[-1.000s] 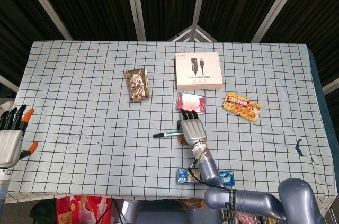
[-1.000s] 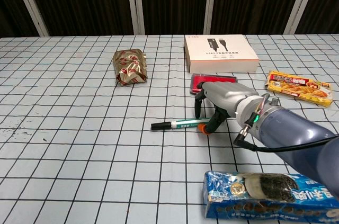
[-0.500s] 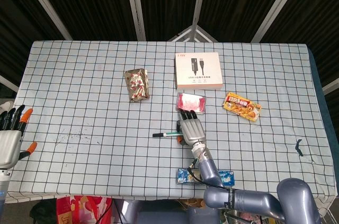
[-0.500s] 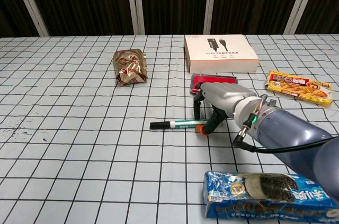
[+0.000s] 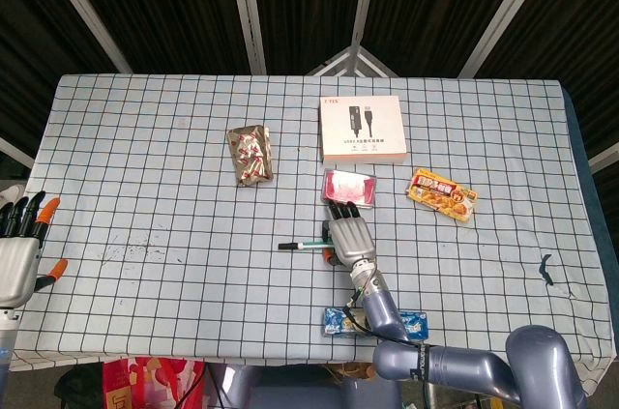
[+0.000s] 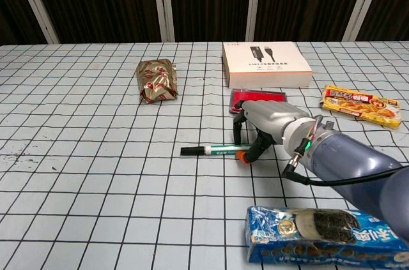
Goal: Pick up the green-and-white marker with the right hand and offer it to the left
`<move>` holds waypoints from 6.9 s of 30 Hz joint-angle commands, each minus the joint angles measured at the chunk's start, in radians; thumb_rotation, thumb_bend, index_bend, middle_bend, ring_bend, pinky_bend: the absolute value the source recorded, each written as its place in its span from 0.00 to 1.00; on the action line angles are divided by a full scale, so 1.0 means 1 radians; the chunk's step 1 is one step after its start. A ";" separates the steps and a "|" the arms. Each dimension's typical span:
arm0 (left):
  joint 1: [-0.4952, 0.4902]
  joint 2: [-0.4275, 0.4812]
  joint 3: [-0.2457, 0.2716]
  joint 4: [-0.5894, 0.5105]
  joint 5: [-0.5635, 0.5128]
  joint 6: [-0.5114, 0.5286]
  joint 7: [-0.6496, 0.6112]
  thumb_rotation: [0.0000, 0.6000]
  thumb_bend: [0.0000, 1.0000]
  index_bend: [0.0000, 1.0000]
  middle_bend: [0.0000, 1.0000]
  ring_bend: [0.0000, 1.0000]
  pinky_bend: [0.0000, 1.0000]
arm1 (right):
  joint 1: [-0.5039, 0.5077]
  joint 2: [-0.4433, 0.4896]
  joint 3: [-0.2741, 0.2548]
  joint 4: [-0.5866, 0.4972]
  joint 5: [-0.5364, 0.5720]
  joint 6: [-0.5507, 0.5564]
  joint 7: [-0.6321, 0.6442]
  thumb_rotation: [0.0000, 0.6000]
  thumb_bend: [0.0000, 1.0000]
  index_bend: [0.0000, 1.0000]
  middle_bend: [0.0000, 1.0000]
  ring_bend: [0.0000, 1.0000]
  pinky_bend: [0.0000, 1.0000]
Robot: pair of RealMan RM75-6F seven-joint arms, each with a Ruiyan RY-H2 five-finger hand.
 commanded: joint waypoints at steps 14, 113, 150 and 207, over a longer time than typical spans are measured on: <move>-0.005 -0.004 -0.001 -0.008 0.009 0.004 0.006 1.00 0.33 0.10 0.00 0.00 0.00 | -0.013 0.042 0.004 -0.066 -0.061 0.006 0.057 1.00 0.57 0.71 0.08 0.12 0.05; -0.311 -0.662 -0.103 0.116 0.269 0.020 0.131 1.00 0.39 0.52 0.27 0.00 0.00 | 0.130 0.252 0.144 -0.707 0.152 0.397 -0.163 1.00 0.59 0.76 0.08 0.14 0.05; -0.331 -0.699 -0.109 0.166 0.265 0.049 0.120 1.00 0.51 0.60 0.32 0.00 0.00 | 0.128 0.274 0.127 -0.703 0.143 0.391 -0.107 1.00 0.60 0.79 0.09 0.16 0.06; -0.378 -0.790 -0.020 0.774 0.118 -0.258 -0.626 1.00 0.48 0.47 0.19 0.00 0.00 | -0.012 0.189 -0.051 -0.247 0.069 0.143 0.086 1.00 0.61 0.80 0.09 0.16 0.06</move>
